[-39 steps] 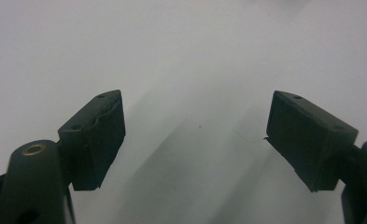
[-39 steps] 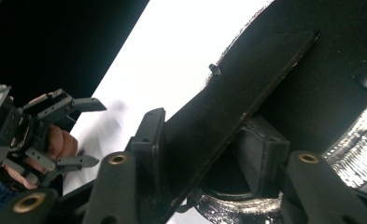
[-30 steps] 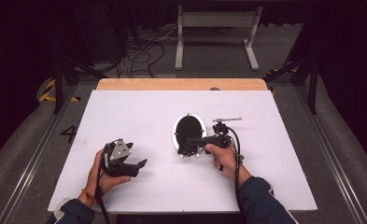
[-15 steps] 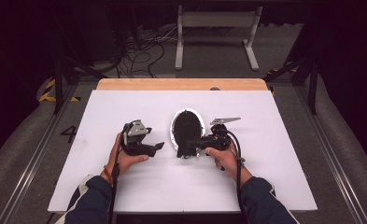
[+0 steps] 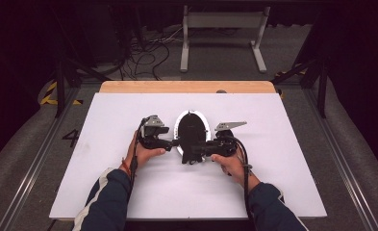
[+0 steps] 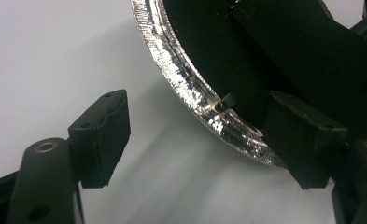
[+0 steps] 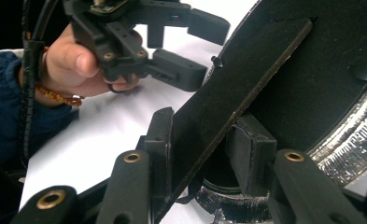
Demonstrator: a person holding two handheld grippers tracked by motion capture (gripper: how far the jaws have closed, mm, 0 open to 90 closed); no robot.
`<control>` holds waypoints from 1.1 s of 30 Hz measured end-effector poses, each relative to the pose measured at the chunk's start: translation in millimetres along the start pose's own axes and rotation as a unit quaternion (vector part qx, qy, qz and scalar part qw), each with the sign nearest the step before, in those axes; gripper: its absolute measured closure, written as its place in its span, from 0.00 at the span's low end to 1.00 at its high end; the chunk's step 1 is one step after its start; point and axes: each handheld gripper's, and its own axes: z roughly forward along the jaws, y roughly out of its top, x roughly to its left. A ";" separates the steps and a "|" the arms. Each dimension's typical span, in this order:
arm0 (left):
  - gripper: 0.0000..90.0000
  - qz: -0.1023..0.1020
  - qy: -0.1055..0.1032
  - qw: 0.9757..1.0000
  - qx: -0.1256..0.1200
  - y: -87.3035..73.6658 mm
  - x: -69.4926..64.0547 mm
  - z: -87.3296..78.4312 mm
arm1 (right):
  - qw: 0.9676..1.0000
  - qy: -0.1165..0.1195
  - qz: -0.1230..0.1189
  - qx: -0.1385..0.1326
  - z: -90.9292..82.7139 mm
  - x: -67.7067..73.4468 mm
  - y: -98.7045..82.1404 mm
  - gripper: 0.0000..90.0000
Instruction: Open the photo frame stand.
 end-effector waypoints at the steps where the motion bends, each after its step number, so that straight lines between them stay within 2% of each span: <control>1: 0.26 0.001 -0.008 1.000 -0.002 -0.1 0.9 1.0 | 1.000 -0.001 -0.002 0.000 -0.1 0.1 -0.1 0.70; 2: 0.27 -0.009 -0.017 1.000 -0.004 -1.0 1.4 2.1 | 1.000 -0.001 -0.001 0.000 -0.2 0.1 -0.2 0.70; 3: 0.27 -0.009 -0.024 1.000 -0.006 -1.5 3.2 2.7 | 1.000 0.002 -0.001 -0.002 -0.2 -0.5 -0.5 0.70; 5: 0.29 -0.013 -0.058 0.998 0.000 -3.4 3.4 5.3 | 1.000 0.006 0.000 -0.004 -0.4 -2.0 -1.4 0.70; 6: 0.29 -0.005 -0.064 0.998 0.004 -3.4 4.2 6.3 | 1.000 0.008 0.001 -0.006 -0.6 -2.7 -1.9 0.70; 7: 0.29 -0.011 -0.071 0.997 0.003 -3.7 3.4 7.0 | 1.000 0.009 0.002 -0.007 -0.6 -3.0 -2.2 0.70; 13: 0.35 -0.012 -0.095 0.995 -0.001 -4.0 4.1 7.4 | 1.000 0.012 0.003 -0.007 -0.7 -4.1 -2.8 0.70; 17: 0.39 -0.016 -0.097 0.995 -0.007 -2.9 2.8 4.4 | 1.000 0.013 0.006 -0.009 -1.0 -4.6 -3.2 0.70; 20: 0.45 -0.021 -0.095 0.995 -0.023 -2.7 3.6 -0.5 | 1.000 0.012 0.006 -0.006 -1.7 -4.4 -3.4 0.70; 22: 0.49 -0.016 -0.091 0.995 -0.032 -2.1 4.4 -4.7 | 1.000 0.013 0.008 -0.006 -2.3 -4.6 -3.5 0.71; 28: 0.59 -0.024 -0.097 0.993 -0.067 -0.1 1.7 -18.1 | 1.000 0.002 0.011 -0.001 -2.4 -4.7 -4.4 0.72; 33: 0.64 -0.012 -0.103 0.993 -0.059 1.0 -2.3 -19.7 | 1.000 0.002 0.009 -0.003 -2.1 -3.0 -4.2 0.75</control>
